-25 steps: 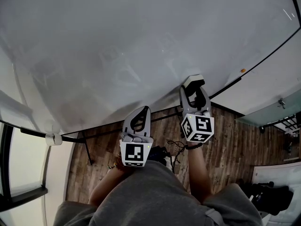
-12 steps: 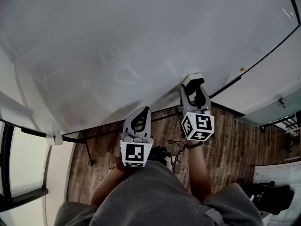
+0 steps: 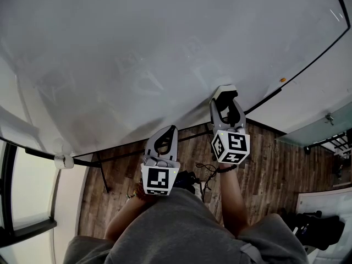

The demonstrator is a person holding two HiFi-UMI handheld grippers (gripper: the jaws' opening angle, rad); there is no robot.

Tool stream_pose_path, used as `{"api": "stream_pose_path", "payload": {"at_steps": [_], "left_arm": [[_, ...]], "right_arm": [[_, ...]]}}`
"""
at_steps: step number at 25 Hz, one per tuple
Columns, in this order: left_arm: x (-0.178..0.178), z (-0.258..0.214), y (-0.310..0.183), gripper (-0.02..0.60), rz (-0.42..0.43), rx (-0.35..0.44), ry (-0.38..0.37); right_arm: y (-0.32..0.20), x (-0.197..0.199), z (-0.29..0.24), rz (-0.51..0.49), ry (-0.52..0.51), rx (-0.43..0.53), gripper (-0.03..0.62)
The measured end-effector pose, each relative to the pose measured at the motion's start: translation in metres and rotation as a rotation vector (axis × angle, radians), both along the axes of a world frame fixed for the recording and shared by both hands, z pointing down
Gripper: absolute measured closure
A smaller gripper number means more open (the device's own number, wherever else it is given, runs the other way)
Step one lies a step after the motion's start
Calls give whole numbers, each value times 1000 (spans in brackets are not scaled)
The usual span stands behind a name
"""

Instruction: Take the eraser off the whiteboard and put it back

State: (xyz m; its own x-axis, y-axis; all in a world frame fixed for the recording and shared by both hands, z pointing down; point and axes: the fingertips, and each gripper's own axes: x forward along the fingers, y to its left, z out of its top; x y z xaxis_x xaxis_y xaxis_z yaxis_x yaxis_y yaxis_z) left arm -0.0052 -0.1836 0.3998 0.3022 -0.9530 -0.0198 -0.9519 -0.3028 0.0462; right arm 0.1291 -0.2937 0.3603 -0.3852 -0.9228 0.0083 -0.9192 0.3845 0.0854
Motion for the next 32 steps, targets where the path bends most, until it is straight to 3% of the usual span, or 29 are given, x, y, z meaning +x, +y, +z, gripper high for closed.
{"api": "stream_pose_path", "payload": {"at_steps": [32], "left_arm": [[8, 7, 35, 574, 64, -16, -23]], "right_arm": [[43, 17, 9, 62, -36, -4, 358]]}}
